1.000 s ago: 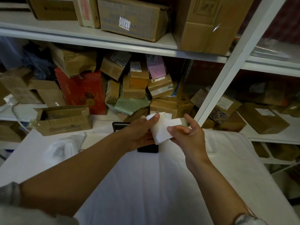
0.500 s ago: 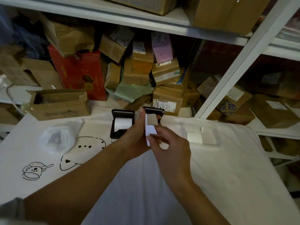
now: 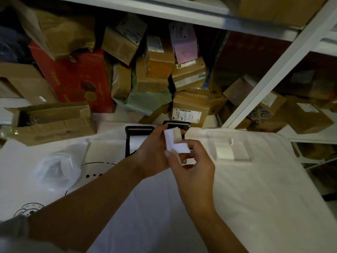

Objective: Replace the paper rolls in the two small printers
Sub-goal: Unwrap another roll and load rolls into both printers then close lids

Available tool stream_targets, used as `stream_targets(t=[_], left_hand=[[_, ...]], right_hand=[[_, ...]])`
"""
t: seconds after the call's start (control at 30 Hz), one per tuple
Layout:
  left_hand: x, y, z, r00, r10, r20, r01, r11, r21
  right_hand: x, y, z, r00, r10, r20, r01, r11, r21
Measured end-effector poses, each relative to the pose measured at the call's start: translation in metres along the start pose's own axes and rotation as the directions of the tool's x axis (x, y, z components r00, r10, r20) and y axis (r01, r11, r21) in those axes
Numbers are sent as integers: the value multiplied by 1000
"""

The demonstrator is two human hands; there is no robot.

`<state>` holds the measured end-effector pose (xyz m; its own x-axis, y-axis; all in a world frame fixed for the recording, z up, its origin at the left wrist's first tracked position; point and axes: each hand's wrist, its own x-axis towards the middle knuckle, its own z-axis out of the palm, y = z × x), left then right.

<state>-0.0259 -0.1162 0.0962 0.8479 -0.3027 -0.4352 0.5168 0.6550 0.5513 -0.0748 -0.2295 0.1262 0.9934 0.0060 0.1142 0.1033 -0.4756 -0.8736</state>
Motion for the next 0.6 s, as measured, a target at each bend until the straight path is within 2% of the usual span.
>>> stream_targets(t=[0.17, 0.23, 0.27, 0.37, 0.5, 0.6], left_hand=[[13, 4, -7, 993, -114, -19, 115, 993, 36], [26, 2, -13, 980, -198, -32, 193, 975, -108], [29, -1, -15, 982, -187, -37, 182, 976, -116], [30, -11, -19, 990, -137, -20, 138, 990, 42], [40, -18, -18, 996, -85, 13, 84, 991, 104], [44, -21, -16, 998, -66, 8, 65, 995, 76]], right_hand=[[34, 20, -10, 967, 241, -85, -219, 952, 213], [43, 32, -15, 933, 352, -74, -321, 908, 269], [47, 39, -17, 908, 414, -59, -379, 874, 304], [55, 52, -23, 824, 566, 29, -523, 738, 427], [61, 64, -30, 785, 596, 169, -579, 609, 542], [61, 72, -33, 794, 564, 224, -585, 610, 535]])
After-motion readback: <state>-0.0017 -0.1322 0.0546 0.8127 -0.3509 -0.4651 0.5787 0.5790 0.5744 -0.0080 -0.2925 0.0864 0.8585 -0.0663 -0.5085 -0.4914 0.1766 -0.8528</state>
